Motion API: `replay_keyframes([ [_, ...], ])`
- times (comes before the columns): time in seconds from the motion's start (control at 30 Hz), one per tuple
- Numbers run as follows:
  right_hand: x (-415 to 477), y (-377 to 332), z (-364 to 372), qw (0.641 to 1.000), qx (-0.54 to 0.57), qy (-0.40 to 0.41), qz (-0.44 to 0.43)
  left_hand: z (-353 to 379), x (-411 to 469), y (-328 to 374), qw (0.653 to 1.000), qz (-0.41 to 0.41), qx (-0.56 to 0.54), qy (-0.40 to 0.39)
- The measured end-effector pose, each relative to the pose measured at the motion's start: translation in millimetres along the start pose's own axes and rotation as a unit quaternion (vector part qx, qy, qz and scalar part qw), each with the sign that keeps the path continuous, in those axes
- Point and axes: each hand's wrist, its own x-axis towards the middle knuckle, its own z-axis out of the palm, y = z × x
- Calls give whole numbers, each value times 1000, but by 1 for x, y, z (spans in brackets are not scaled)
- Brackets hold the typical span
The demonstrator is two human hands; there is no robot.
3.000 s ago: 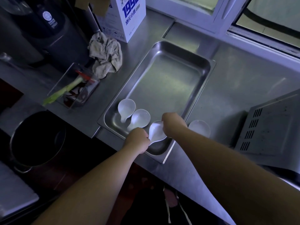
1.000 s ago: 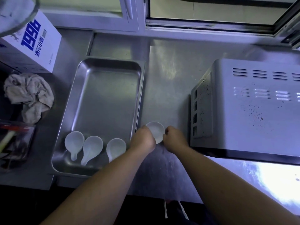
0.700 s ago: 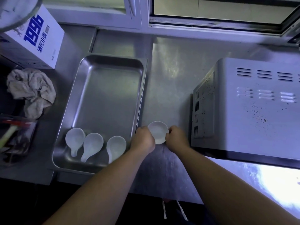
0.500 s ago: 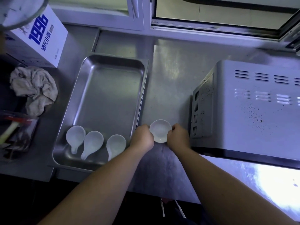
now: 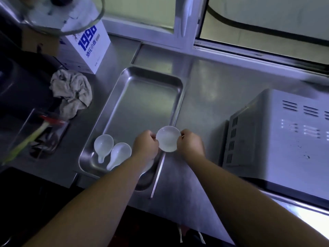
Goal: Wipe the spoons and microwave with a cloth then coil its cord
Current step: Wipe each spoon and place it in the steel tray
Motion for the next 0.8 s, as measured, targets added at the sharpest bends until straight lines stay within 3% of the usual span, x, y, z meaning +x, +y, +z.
replay_keyframes([
  [0.33,23,-72,42,988,-125,-58,-74,-45,49,-49,999,-49,-6,-9],
  [0.8,50,-95,73,961,-249,-107,-48,-36,92,-62,991,-58,98,-69],
])
